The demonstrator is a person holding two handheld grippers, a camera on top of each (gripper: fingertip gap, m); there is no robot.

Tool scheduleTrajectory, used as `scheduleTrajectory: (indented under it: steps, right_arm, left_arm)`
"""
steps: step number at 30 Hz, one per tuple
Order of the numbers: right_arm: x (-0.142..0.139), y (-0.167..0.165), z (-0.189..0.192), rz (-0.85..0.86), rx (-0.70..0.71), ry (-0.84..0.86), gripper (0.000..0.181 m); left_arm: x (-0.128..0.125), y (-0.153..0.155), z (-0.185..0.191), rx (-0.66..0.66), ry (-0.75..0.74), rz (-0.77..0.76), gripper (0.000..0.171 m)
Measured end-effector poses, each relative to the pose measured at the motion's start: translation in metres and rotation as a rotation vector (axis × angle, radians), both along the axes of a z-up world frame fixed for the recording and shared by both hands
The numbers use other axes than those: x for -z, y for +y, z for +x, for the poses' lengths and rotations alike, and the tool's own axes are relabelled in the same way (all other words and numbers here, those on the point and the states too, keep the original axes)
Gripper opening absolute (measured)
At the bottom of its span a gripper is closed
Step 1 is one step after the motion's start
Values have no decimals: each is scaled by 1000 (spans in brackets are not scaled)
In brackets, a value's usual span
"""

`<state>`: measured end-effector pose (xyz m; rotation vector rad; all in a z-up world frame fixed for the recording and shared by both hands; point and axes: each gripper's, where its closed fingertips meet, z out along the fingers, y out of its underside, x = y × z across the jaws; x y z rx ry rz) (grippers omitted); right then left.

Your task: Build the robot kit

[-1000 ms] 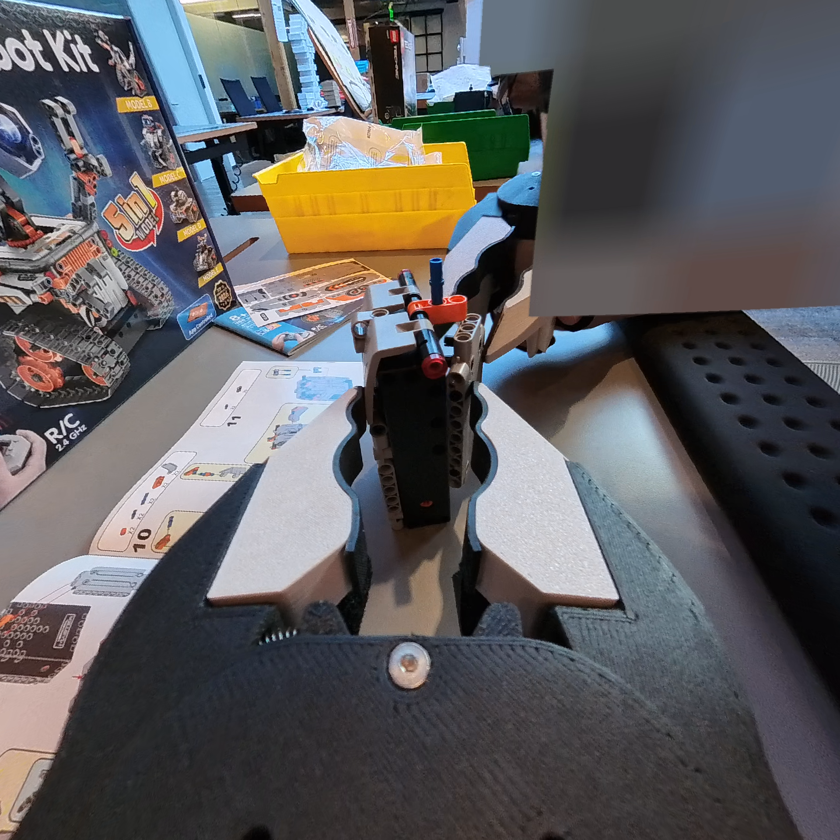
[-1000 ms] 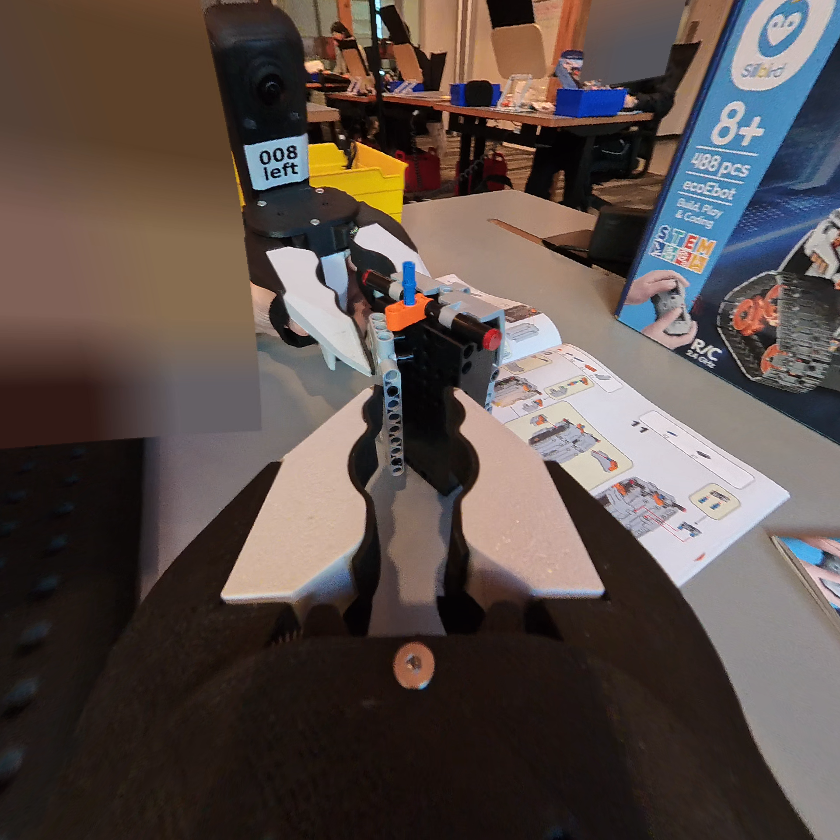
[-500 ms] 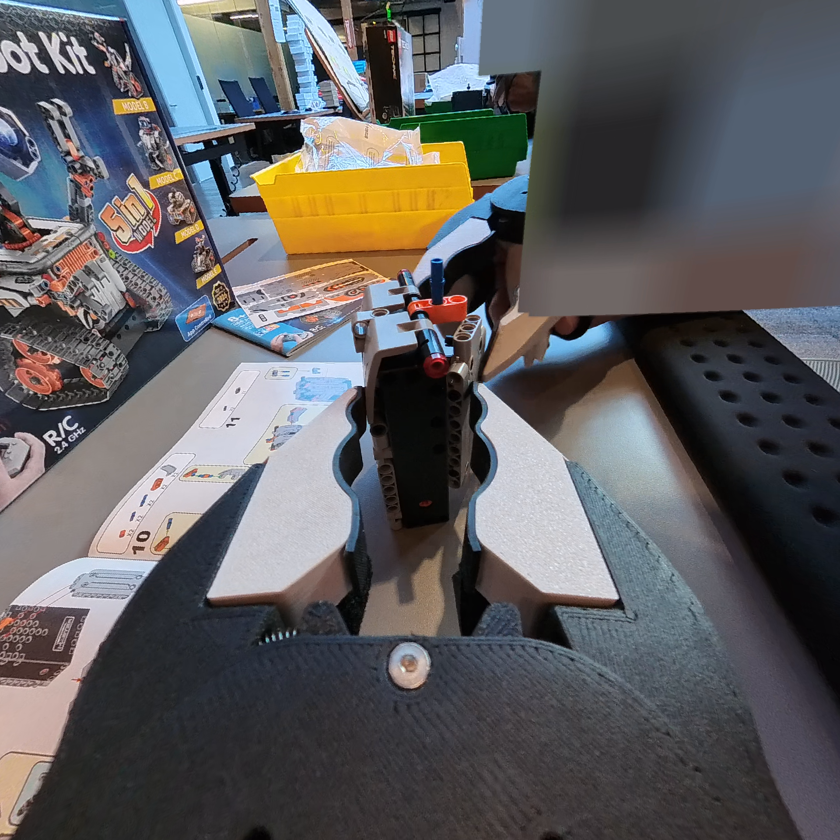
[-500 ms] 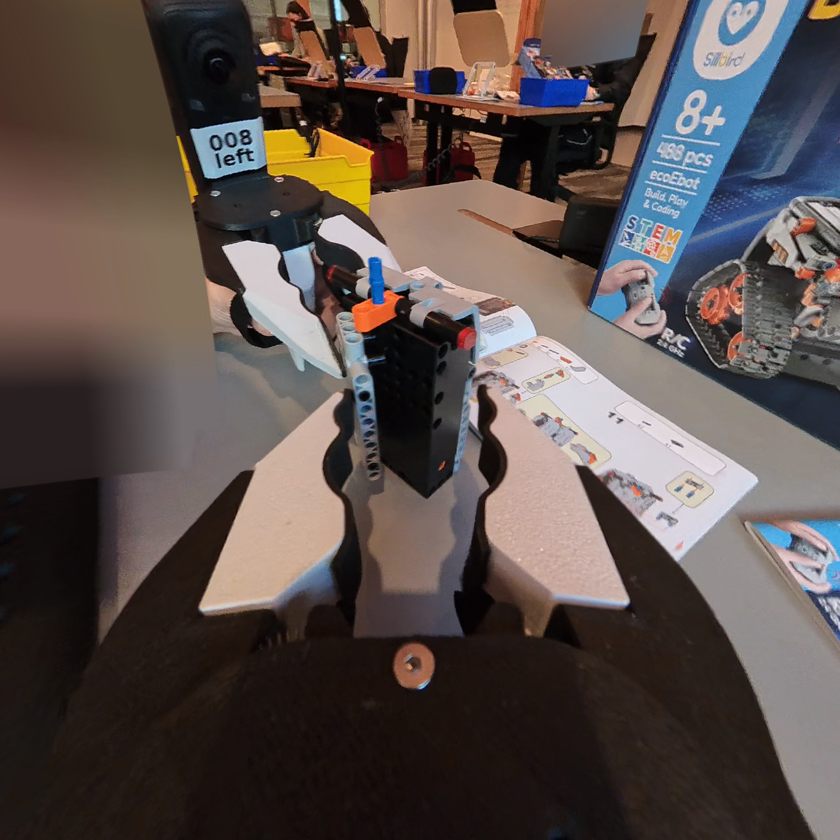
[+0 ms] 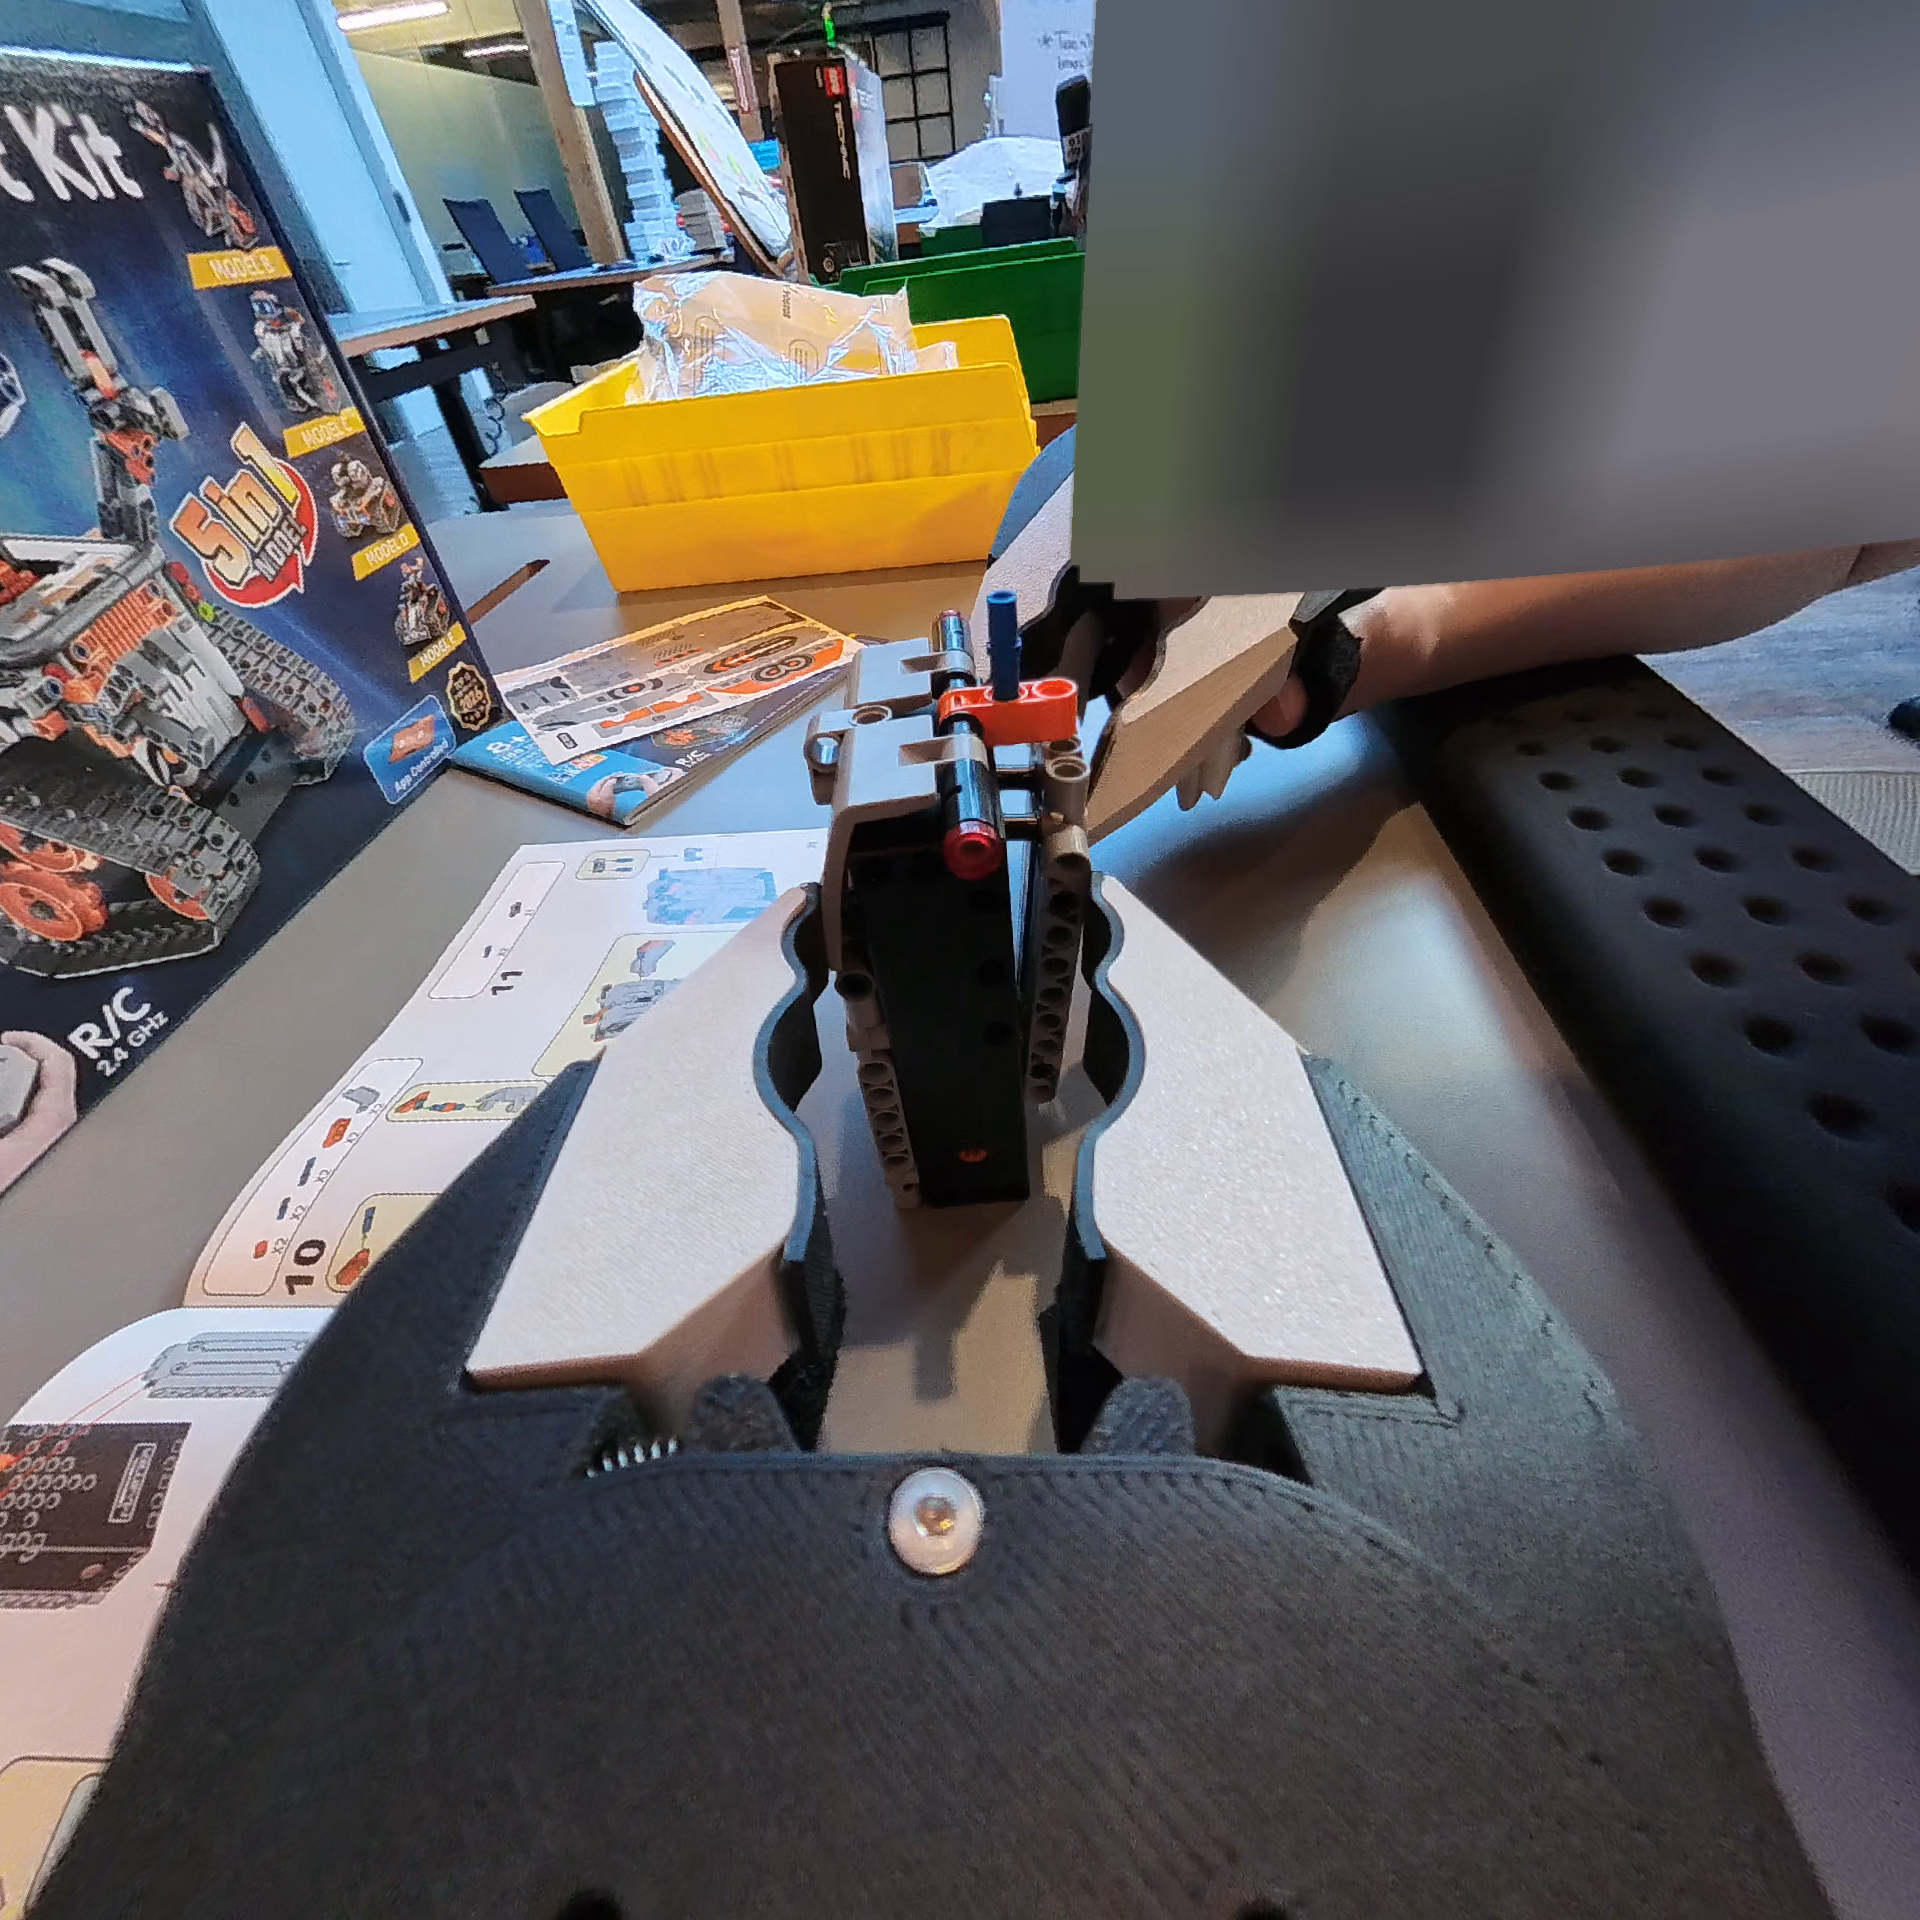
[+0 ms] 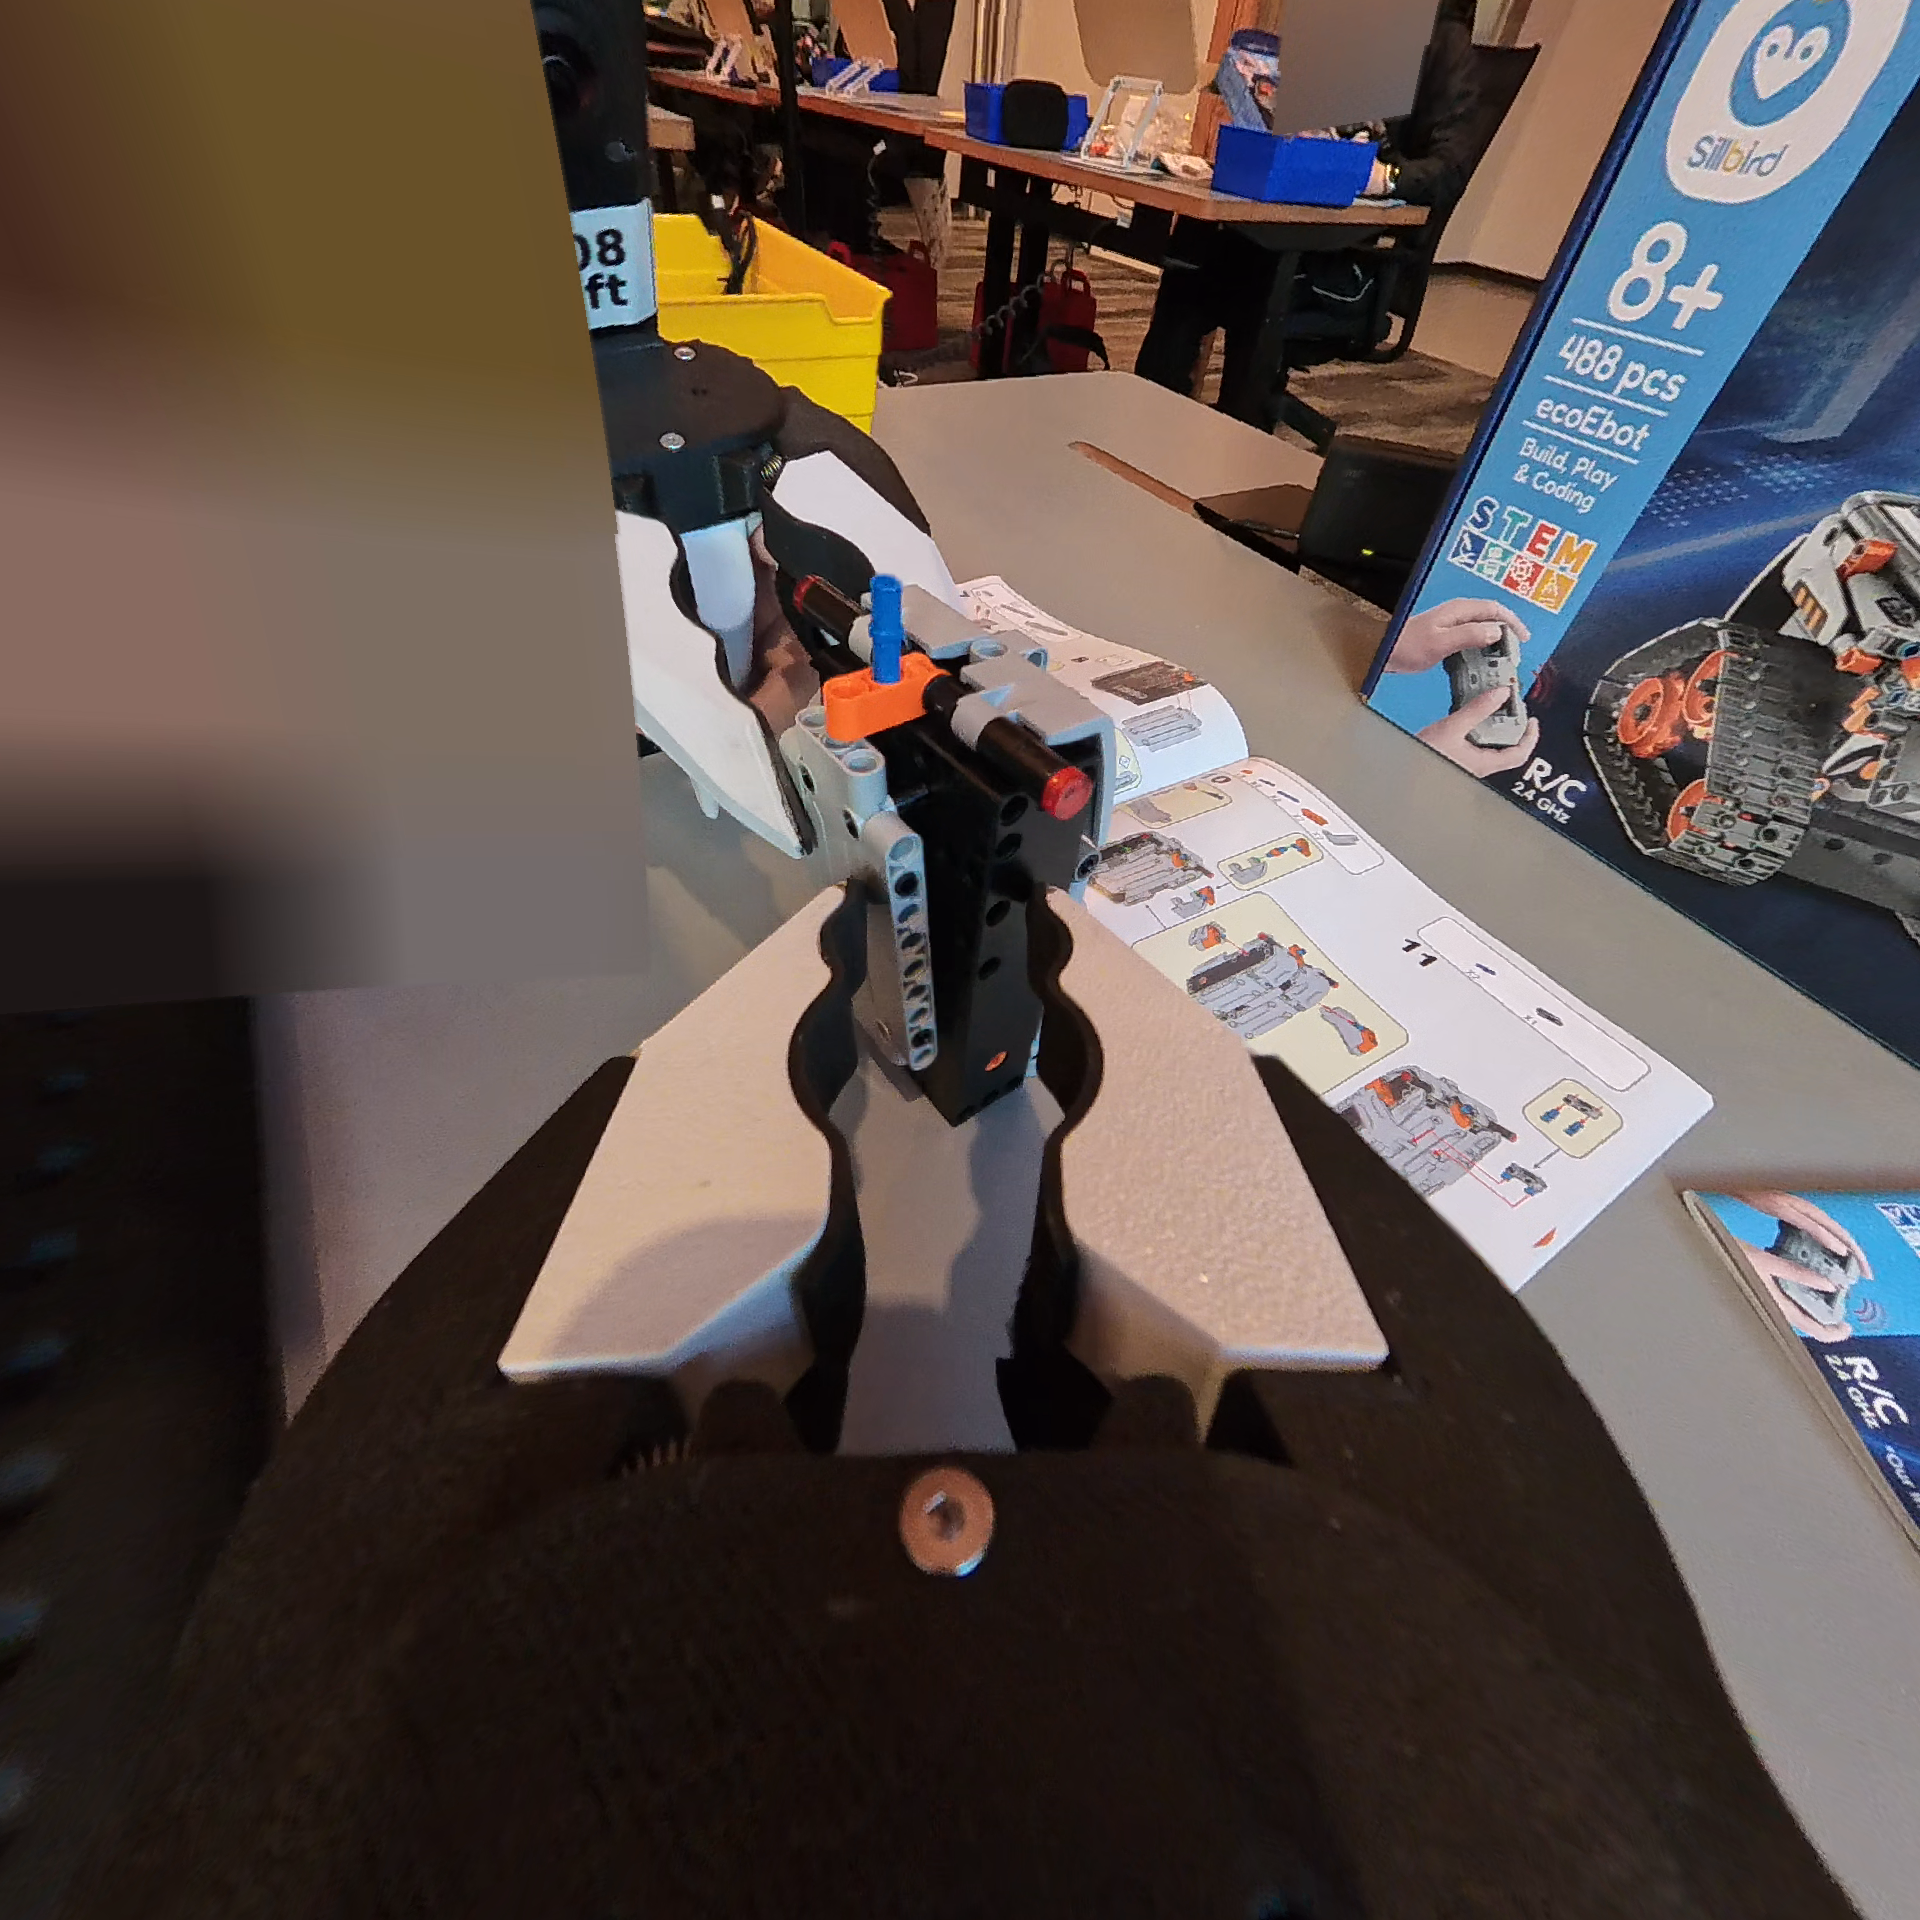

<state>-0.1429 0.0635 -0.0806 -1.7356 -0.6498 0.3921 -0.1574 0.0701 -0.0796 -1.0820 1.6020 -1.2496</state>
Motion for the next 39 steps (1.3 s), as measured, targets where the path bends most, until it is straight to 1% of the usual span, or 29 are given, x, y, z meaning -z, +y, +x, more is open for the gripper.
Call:
scheduleTrajectory:
  steps: [6, 9, 11, 16, 22, 34, 39]
  right_arm:
    - [0, 0, 0, -29, -16, 68, 35]
    - [0, 0, 0, -19, -17, 44, 33]
    - [-1, 0, 1, -12, -9, 32, 28]
    - [0, 0, 1, -33, -13, 72, 28]
    - [0, 1, 1, -2, 9, 35, 28]
    - [-1, 4, 2, -17, 40, 61, 27]
    - [1, 4, 3, -30, 34, 71, 28]
  left_arm:
    - [0, 1, 0, -2, 6, -25, 43]
    - [0, 0, 0, -10, 2, -15, 43]
    - [0, 0, 1, -20, 0, 3, 46]
    - [0, 1, 1, -28, -4, 5, 46]
    - [-1, 1, 2, -39, -9, -8, 47]
    - [-2, 4, 2, -58, -9, -33, 47]
    - [-1, 5, 3, -85, -12, -1, 45]
